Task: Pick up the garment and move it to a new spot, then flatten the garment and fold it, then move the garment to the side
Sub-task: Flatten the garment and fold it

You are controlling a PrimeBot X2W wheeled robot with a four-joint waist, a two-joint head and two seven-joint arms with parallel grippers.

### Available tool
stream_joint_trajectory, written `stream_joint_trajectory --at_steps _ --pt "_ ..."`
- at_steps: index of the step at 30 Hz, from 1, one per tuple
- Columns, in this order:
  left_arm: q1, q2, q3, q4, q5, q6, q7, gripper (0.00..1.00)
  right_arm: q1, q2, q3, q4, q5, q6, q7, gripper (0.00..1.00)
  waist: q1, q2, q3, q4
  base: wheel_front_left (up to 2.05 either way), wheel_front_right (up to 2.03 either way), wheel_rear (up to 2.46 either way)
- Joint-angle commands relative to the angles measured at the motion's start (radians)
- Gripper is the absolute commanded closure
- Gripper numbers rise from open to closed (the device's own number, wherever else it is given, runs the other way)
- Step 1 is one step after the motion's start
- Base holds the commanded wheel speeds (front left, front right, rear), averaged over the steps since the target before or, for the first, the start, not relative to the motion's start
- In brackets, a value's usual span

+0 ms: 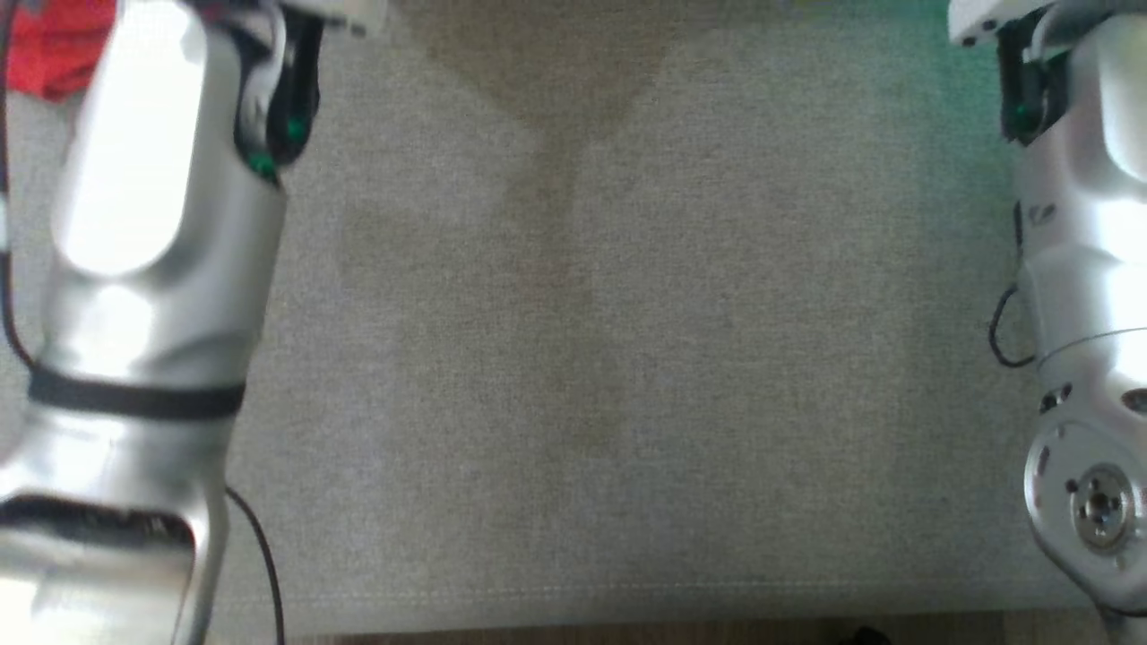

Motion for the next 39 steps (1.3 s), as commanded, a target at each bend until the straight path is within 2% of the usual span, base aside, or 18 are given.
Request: stream_joint_trajectory --at_steps 1,10,17,22,26,31,32,39 --pt "0.005 0.037 0.037 -0.068 -0.009 -0.004 -0.006 1.00 -0.002 0.021 0.019 -0.026 0.019 0.007 -0.010 1.00 0.0000 0.0000 -0.011 -0.003 0.00 0.00 0.00" --pt "0.353 0.057 0.058 -0.293 -0.045 -0.029 -0.006 1.00 0.156 0.022 0.100 -0.023 0.170 0.007 -0.010 1.00 0.0000 0.0000 -0.108 -0.022 0.00 0.00 0.00" --pt "0.642 0.082 0.036 -0.462 -0.067 -0.007 0.008 1.00 0.325 0.021 0.182 -0.076 0.266 0.007 -0.010 1.00 0.0000 0.0000 -0.195 -0.028 0.00 0.00 0.00" --pt "0.828 0.078 0.010 -0.552 -0.087 0.026 0.027 1.00 0.485 -0.019 0.208 -0.147 0.321 0.007 0.008 1.00 0.0000 0.0000 -0.266 -0.010 0.00 0.00 0.00" --pt "0.959 0.072 -0.015 -0.602 -0.096 0.049 0.028 1.00 0.638 -0.040 0.178 -0.252 0.375 0.007 0.031 1.00 0.0000 0.0000 -0.329 0.003 0.00 0.00 0.00" --pt "1.116 0.078 -0.031 -0.666 -0.107 0.088 0.036 1.00 0.858 -0.038 0.129 -0.470 0.392 0.007 0.091 1.00 0.0000 0.0000 -0.394 0.006 0.00 0.00 0.00" --pt "1.116 0.078 -0.031 -0.666 -0.107 0.088 0.036 1.00 0.858 -0.038 0.129 -0.470 0.392 0.007 0.091 1.00 0.0000 0.0000 -0.394 0.006 0.00 0.00 0.00" --pt "1.293 0.099 -0.031 -0.744 -0.133 0.127 0.045 1.00 1.173 0.002 0.075 -0.848 0.371 0.007 0.252 1.00 0.0000 0.0000 -0.435 -0.005 0.00 0.00 0.00"
